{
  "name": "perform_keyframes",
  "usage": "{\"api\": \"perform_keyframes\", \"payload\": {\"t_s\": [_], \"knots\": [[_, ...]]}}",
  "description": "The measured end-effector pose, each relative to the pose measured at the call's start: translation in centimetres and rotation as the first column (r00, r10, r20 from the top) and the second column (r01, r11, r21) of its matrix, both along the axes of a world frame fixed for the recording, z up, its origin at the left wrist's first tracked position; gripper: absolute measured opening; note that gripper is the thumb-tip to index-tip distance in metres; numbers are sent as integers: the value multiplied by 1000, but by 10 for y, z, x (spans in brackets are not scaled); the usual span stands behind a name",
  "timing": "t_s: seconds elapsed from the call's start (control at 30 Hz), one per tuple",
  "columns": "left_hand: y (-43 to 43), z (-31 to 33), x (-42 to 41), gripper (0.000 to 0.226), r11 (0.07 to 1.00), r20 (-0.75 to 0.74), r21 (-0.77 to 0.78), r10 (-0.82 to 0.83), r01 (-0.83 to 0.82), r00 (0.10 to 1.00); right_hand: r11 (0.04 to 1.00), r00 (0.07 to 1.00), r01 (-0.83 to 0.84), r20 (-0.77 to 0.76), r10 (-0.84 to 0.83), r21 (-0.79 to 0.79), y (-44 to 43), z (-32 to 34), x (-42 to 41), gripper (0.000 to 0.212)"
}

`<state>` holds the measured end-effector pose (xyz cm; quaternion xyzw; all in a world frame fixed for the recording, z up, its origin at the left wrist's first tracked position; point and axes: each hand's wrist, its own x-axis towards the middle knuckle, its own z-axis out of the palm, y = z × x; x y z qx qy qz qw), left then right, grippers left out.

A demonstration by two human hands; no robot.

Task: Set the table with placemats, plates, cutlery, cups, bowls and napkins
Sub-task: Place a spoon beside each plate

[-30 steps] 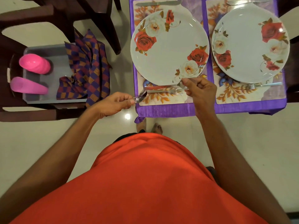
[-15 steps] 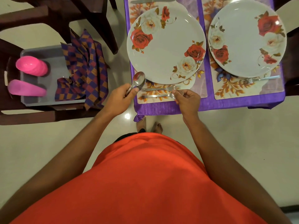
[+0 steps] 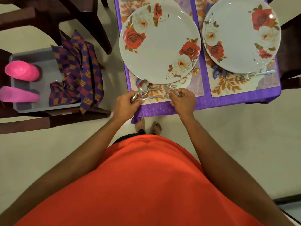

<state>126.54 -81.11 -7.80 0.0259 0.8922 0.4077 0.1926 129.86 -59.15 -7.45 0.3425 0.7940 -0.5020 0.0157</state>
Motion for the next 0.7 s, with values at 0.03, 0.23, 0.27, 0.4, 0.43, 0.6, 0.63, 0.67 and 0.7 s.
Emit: {"api": "perform_keyframes", "payload": {"t_s": [0.03, 0.23, 0.27, 0.4, 0.43, 0.6, 0.63, 0.67, 0.7], "knots": [[0, -1, -1, 30, 1000, 2, 5, -1, 1, 1000, 1000, 1000, -1, 3, 1, 5, 0, 0, 0, 13], [-3, -6, -6, 31, 1000, 56, 3, -6, 6, 998, 1000, 1000, -7, 11, 7, 23, -1, 2, 0, 15], [-3, -6, -7, 31, 1000, 64, -2, -7, 7, 998, 1000, 1000, -6, 10, 5, 21, -1, 3, 0, 14], [-4, -7, -9, 32, 1000, 82, -10, -4, 5, 997, 999, 1000, 31, 2, -31, 18, 0, 3, 2, 10], [-4, -7, -10, 32, 1000, 86, -7, -3, 4, 996, 999, 999, 39, 3, -39, 15, 1, 3, 2, 10], [-3, -7, -10, 31, 1000, 101, 6, -2, 1, 995, 999, 999, 40, 15, -40, 14, 1, 5, 1, 11], [-4, -6, -9, 30, 1000, 101, 9, -4, 3, 995, 999, 999, 44, 20, -44, 14, 1, 6, 1, 13], [-4, -5, -9, 31, 1000, 93, 15, -3, 2, 996, 999, 998, 51, 24, -52, 12, 1, 6, 2, 14], [-5, -3, -9, 31, 1000, 83, 24, -1, -1, 997, 998, 998, 62, 29, -62, 10, 1, 6, 3, 16]]}}
